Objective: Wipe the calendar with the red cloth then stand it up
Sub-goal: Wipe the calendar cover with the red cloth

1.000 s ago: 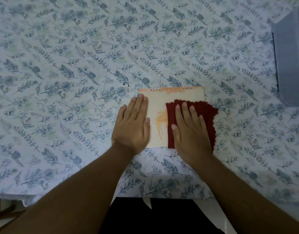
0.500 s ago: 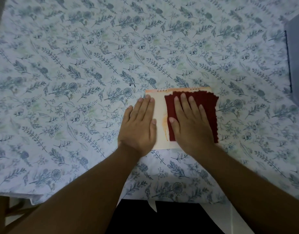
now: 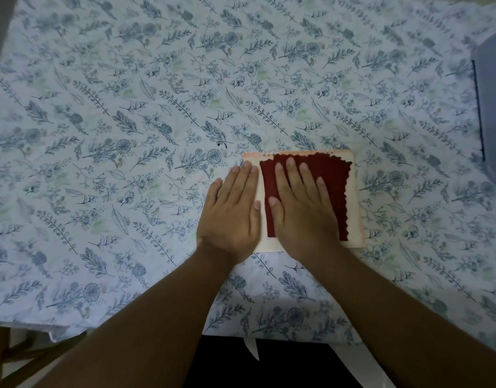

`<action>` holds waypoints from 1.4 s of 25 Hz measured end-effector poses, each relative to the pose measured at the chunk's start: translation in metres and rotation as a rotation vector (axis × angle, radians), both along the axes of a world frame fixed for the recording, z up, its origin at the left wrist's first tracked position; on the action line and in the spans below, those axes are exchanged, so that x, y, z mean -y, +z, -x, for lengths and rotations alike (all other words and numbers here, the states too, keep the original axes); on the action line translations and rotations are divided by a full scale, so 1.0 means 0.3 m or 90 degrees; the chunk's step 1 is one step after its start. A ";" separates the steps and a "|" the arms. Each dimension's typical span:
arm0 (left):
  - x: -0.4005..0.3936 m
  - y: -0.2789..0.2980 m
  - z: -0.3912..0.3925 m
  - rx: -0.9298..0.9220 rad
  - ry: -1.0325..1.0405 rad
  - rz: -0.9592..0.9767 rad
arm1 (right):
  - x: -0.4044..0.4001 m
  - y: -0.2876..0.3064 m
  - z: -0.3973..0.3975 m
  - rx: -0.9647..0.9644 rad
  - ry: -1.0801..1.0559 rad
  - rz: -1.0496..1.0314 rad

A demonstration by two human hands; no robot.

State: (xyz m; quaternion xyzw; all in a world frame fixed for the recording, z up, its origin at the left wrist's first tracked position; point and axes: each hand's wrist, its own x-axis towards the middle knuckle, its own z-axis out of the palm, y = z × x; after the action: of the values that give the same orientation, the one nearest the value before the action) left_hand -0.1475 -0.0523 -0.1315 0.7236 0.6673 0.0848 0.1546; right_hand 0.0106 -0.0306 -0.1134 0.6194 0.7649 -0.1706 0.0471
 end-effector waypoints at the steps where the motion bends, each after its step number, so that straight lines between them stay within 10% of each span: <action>1: -0.001 0.003 -0.001 0.003 0.001 0.002 | 0.014 0.000 0.003 0.006 -0.006 -0.009; 35: -0.036 0.000 0.108 -0.047 -0.090 -0.032 | -0.053 -0.007 0.109 0.033 -0.034 -0.012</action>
State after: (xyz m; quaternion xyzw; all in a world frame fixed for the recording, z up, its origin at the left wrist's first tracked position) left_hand -0.1800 -0.0414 -0.1315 0.7754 0.6173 0.0633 0.1173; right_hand -0.0222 -0.0147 -0.1155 0.6442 0.7482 -0.1484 0.0564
